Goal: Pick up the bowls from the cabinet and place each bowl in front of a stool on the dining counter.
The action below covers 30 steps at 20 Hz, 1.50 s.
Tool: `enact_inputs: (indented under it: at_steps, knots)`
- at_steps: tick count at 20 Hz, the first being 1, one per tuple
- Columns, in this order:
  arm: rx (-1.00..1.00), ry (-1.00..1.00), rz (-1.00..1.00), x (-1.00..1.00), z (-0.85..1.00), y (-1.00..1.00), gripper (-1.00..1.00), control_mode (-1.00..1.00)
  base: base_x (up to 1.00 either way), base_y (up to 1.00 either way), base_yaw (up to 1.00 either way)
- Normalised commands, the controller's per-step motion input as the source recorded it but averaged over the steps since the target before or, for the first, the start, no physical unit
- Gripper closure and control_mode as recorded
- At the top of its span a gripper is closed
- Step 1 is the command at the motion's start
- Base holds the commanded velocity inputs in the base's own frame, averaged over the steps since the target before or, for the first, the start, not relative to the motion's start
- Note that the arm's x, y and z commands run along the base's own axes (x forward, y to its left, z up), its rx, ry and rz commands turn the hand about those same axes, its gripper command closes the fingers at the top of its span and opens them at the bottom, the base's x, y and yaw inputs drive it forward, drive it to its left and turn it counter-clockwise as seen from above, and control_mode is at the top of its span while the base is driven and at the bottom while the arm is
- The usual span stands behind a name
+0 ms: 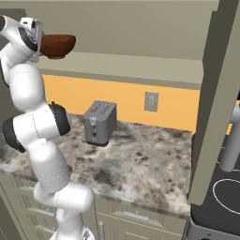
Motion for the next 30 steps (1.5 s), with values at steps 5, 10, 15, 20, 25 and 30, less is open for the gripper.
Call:
enact_inputs:
  at_steps: [5,10,15,20,25,30]
  knots:
    - [0.0,0.0,0.0,0.02,0.0,0.05,1.0,-1.0,0.0,0.0,0.0]
    - [0.0,0.0,0.0,0.01,0.0,0.01,1.0,-1.0,0.0,0.0,0.0]
    - [0.0,0.0,0.0,0.0,0.0,0.0,1.0,-1.0,0.0,0.0,0.0]
    - [0.0,0.0,0.0,-0.01,-0.07,0.0,1.0,-1.0,0.0,0.0,0.0]
    - [-0.01,0.0,0.0,-0.11,-0.19,0.0,1.0,-1.0,0.0,0.0,0.0]
    - [0.0,-0.01,0.0,-0.46,-0.03,0.0,1.0,-1.0,0.0,0.0,0.0]
